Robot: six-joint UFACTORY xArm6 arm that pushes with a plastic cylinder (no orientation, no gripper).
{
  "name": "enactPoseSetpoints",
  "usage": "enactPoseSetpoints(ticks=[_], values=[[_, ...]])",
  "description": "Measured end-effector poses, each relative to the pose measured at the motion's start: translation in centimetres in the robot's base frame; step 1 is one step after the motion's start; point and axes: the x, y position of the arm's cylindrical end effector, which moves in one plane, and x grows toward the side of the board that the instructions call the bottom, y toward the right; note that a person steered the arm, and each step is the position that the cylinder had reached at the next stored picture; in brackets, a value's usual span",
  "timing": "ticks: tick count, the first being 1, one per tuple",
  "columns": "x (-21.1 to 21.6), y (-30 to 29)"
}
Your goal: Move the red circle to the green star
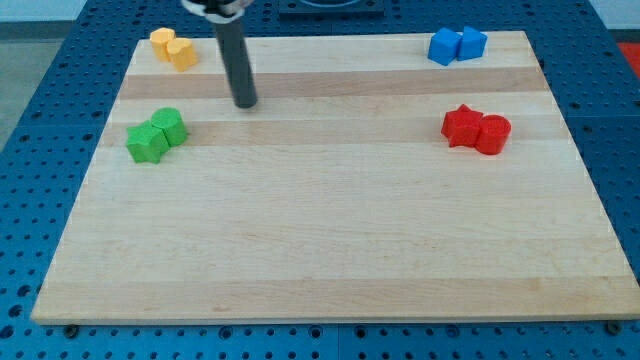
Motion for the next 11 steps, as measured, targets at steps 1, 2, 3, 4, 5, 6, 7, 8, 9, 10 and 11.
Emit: enactPoseSetpoints(ticks=[1, 2, 3, 4, 5, 6, 7, 8, 9, 10, 11], values=[[-0.2, 4.8], [-0.3, 9.9], [-0.3, 15.6], [-0.4, 21.3], [-0.4, 26.8], [-0.4, 31.2], [-0.3, 34.7], [2.0, 37.1], [4.2, 37.2], [6.3, 37.2], [8.1, 36.7]])
